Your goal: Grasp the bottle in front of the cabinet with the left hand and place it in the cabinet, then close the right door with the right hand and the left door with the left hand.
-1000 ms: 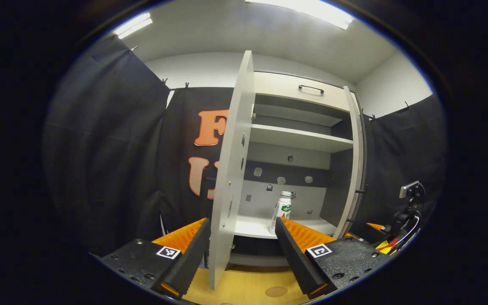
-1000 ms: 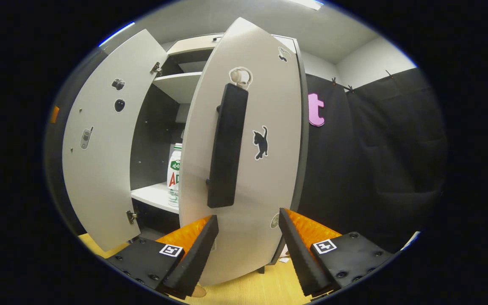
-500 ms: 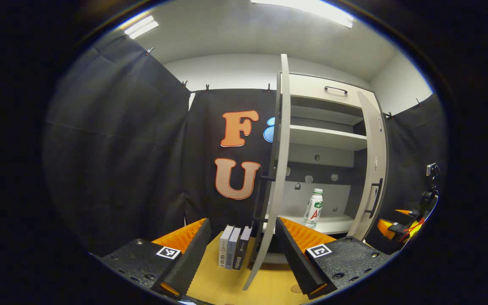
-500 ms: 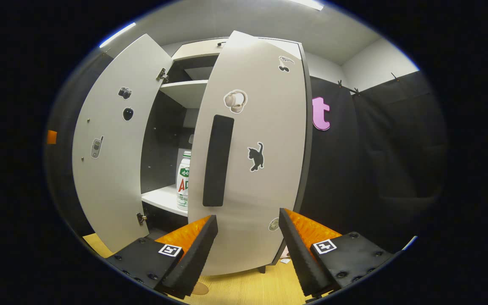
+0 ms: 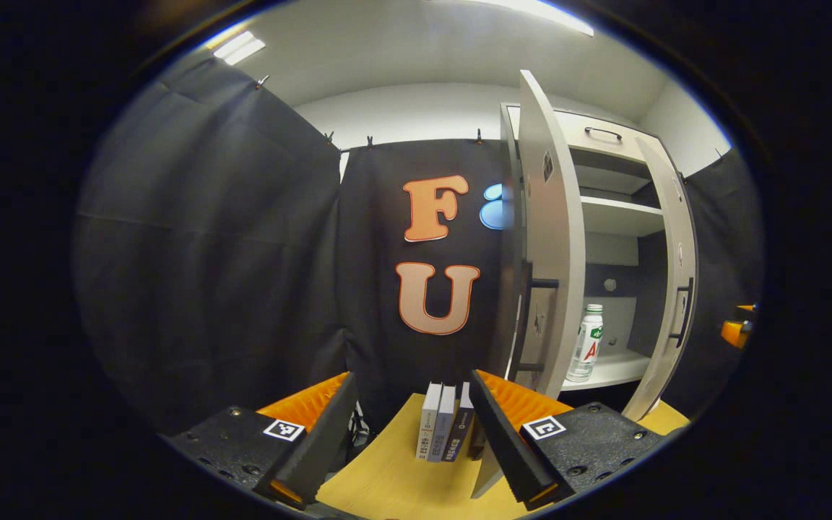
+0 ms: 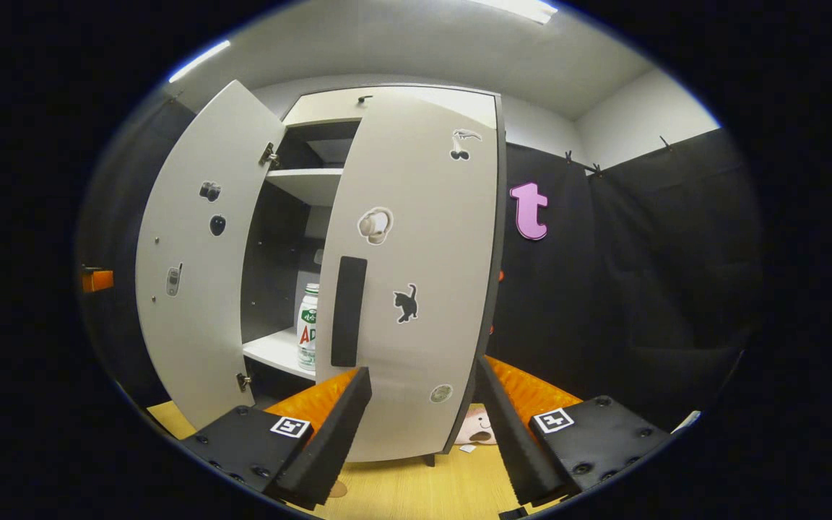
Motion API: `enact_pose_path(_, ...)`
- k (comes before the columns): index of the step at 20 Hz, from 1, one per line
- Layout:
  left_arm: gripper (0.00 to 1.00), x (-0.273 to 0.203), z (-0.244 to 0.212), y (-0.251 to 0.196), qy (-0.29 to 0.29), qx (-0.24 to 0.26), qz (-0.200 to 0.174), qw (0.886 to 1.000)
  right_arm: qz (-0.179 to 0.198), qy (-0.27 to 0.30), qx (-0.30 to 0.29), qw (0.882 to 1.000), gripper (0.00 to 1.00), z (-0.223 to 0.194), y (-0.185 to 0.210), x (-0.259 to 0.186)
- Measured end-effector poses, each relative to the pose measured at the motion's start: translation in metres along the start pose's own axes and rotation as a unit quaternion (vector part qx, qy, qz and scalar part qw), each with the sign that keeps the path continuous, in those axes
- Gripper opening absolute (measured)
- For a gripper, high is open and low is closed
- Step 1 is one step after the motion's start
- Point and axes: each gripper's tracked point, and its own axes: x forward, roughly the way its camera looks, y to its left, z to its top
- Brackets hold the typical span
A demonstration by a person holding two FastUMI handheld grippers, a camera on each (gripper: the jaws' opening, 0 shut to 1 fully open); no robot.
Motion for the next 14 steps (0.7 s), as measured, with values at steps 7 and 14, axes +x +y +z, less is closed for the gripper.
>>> enact_pose_path(7, 0.95, 0.045, -0.043, -0.001, 0.032, 0.009, -0.008, 0.999, -0.022, -0.021, 0.008, 1.0, 0.96, 0.029, -0.025, -0.022)
enact_pose_path(14, 0.93, 0.066, -0.065, -0.025, 0.052, 0.002, -0.028, 0.998, -0.016, -0.024, 0.007, 1.0, 0.96, 0.03, -0.025, -0.015)
